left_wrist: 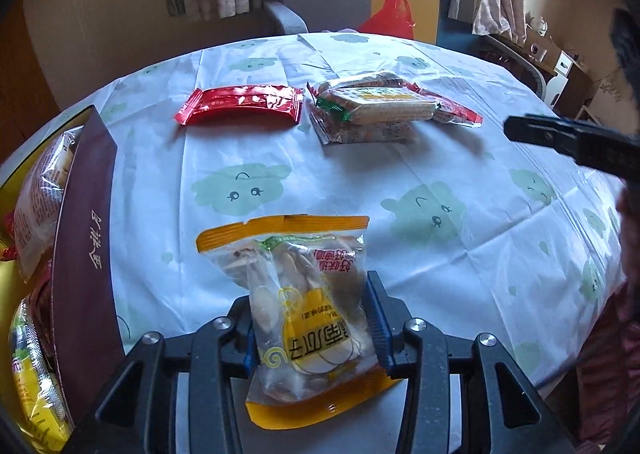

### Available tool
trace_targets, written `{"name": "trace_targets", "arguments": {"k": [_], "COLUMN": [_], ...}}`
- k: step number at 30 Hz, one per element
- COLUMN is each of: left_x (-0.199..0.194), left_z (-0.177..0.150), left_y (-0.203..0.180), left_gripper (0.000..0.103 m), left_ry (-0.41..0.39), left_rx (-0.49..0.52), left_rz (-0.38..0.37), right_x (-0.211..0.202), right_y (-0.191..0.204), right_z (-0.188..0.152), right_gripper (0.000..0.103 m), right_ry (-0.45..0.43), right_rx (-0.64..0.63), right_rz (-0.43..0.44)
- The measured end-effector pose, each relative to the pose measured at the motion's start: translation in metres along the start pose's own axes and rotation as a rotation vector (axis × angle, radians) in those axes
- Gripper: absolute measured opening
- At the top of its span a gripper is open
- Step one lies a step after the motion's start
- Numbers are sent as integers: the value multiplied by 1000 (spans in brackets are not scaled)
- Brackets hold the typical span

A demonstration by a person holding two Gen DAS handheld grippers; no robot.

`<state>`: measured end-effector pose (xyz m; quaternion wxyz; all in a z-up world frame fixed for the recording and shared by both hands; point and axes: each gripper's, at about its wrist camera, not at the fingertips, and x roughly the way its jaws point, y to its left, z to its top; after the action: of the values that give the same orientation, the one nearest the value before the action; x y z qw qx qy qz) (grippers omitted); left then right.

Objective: Organize snacks
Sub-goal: 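Hold the bun bag with the left gripper while the right gripper grasps a red-white wafer pack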

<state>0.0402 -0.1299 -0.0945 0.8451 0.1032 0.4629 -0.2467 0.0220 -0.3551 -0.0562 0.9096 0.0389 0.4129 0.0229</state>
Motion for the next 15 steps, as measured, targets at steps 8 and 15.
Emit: {"name": "trace_targets", "arguments": {"k": [8,15], "left_x": [-1,-2], "left_z": [-2,-4], "left_y": [1,2], "left_gripper": [44,44], "left_ry": [-11,-18], "left_rx": [-7,-15], "left_rz": [-10,-17], "right_x": [57,105], "right_y": [-2,-1], "right_z": [44,61], "right_gripper": [55,57], "right_ry": [150,250], "right_rx": [-226,-319], "right_rz": [-1,-38]}}
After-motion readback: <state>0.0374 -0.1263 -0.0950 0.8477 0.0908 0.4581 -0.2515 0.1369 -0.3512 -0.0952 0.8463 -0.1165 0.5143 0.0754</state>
